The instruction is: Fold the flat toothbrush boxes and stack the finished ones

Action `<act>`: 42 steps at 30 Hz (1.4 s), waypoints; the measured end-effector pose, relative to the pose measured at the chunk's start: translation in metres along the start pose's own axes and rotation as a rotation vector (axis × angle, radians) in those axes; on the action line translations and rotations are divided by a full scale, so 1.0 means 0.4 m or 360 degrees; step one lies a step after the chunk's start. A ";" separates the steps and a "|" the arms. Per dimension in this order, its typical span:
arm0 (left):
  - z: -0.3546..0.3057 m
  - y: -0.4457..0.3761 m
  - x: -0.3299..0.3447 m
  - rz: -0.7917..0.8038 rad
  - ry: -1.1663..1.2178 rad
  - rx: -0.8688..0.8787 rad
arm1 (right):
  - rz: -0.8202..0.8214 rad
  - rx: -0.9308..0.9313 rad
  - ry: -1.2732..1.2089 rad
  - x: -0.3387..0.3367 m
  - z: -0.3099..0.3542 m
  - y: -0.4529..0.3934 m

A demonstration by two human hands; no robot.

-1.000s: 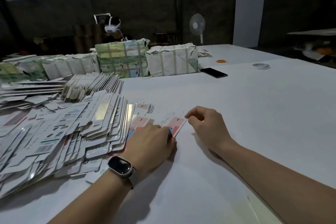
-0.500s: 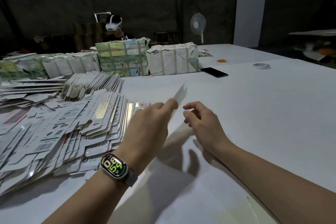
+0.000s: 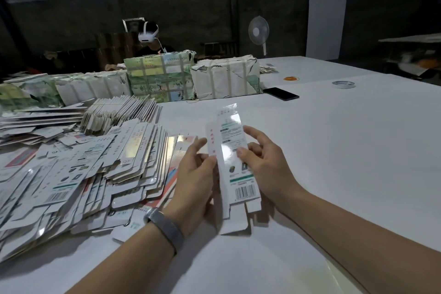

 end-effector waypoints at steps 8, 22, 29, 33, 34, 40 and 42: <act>-0.002 0.026 0.034 0.0303 0.0016 0.0007 | 0.0174 -0.0212 -0.0027 0.016 0.008 0.016; -0.004 -0.003 -0.022 0.0447 0.0156 -0.0229 | -0.0008 -0.0006 0.0268 0.009 -0.004 0.009; 0.005 -0.009 -0.014 0.0334 -0.0002 -0.0123 | 0.0150 -0.0087 0.0275 0.010 -0.004 0.013; 0.012 -0.013 0.004 0.0265 -0.0044 -0.0005 | 0.0208 -0.0103 0.0173 0.012 0.002 0.019; 0.012 -0.010 0.007 0.0269 -0.0063 0.0002 | 0.0218 -0.0095 0.0129 0.013 0.004 0.020; 0.015 -0.001 0.016 0.0306 -0.0015 0.0006 | 0.0319 0.0005 -0.0042 0.013 0.016 0.018; 0.016 -0.004 0.016 0.0290 -0.0074 0.0056 | 0.0358 0.0030 -0.0054 0.014 0.018 0.019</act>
Point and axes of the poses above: each hand's wrist, its own y-axis away from the middle knuckle, its own x-axis out of the palm, z = x × y, the point moved 2 cm from there along -y, towards the middle knuckle, and after that the axes turned 14 degrees about -z, right-handed, at the moved point
